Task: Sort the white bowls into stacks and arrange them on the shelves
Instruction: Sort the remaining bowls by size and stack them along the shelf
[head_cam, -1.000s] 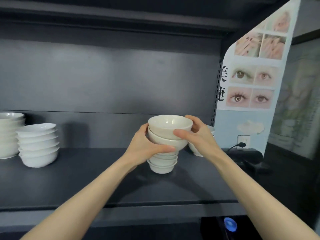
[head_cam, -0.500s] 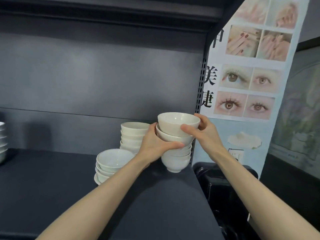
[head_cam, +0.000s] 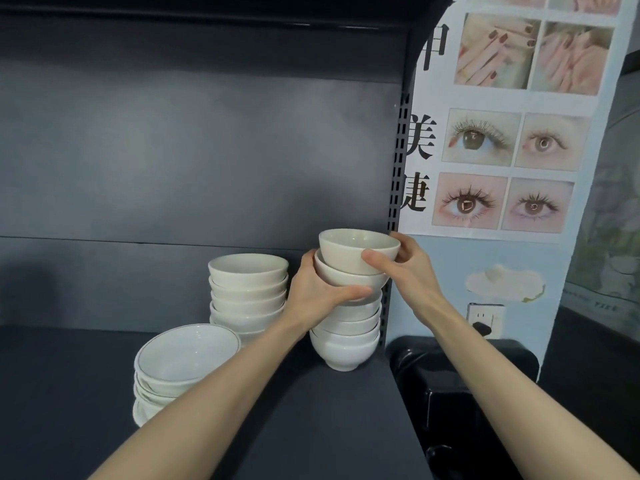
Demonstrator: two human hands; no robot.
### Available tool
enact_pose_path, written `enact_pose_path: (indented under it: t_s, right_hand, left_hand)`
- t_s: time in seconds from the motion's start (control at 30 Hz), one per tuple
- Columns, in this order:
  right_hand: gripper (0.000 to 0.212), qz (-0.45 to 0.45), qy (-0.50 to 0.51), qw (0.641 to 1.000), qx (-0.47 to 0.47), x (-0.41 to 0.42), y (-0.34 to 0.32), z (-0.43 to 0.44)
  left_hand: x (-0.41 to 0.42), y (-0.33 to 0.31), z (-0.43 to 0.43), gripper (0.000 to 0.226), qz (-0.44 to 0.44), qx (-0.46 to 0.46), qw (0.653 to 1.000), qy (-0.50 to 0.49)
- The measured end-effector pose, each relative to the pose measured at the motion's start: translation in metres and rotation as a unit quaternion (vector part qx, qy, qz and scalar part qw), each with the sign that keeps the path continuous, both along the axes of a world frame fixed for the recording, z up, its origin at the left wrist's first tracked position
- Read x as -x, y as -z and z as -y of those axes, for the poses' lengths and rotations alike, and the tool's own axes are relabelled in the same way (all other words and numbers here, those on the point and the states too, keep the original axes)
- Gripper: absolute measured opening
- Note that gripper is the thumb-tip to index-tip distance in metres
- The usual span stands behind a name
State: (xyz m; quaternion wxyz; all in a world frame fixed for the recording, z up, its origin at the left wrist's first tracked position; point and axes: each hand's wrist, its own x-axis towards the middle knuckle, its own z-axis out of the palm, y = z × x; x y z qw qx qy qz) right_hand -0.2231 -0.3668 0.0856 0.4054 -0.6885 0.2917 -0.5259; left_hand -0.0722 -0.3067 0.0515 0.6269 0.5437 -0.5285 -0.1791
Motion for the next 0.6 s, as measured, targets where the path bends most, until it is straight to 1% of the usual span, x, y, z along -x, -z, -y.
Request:
enact_pose_path:
  t_s: [0.1, 0.13, 0.23, 0.3, 0.37, 0.47, 0.53, 0.6]
  right_hand:
    - [0.074, 0.002, -0.005, 1.0, -0.008, -0.002, 0.009, 0.01]
    - [0.075, 0.002, -0.008, 1.0, -0.012, -0.003, 0.012, 0.012]
    - [0.092, 0.003, -0.006, 1.0, -0.021, -0.006, 0.02, 0.016]
    - [0.094, 0.006, -0.01, 1.0, -0.026, -0.008, 0.024, 0.018]
    - [0.095, 0.007, -0.017, 0.999, -0.033, -0.01, 0.028, 0.02]
    - [0.092, 0.01, -0.023, 0.999, -0.036, -0.012, 0.033, 0.021]
    - [0.096, 0.008, -0.024, 0.999, -0.036, -0.015, 0.034, 0.021]
    - [0.096, 0.009, -0.022, 0.999, -0.033, -0.017, 0.036, 0.022]
  left_hand:
    - [-0.001, 0.009, 0.008, 0.093, 0.003, -0.003, 1.0, -0.008]
    - [-0.002, 0.011, 0.01, 0.094, 0.005, -0.007, 1.0, -0.015]
    - [-0.002, 0.018, 0.016, 0.105, 0.025, -0.017, 0.999, -0.039]
    - [-0.005, 0.023, 0.019, 0.111, 0.034, -0.027, 0.998, -0.045]
    - [-0.007, 0.027, 0.02, 0.107, 0.024, -0.029, 0.999, -0.032]
    - [-0.008, 0.033, 0.02, 0.097, -0.001, -0.02, 1.0, -0.005]
    - [-0.009, 0.035, 0.022, 0.092, -0.004, -0.002, 1.0, 0.001]
    - [-0.011, 0.037, 0.024, 0.093, -0.001, 0.011, 1.0, 0.004]
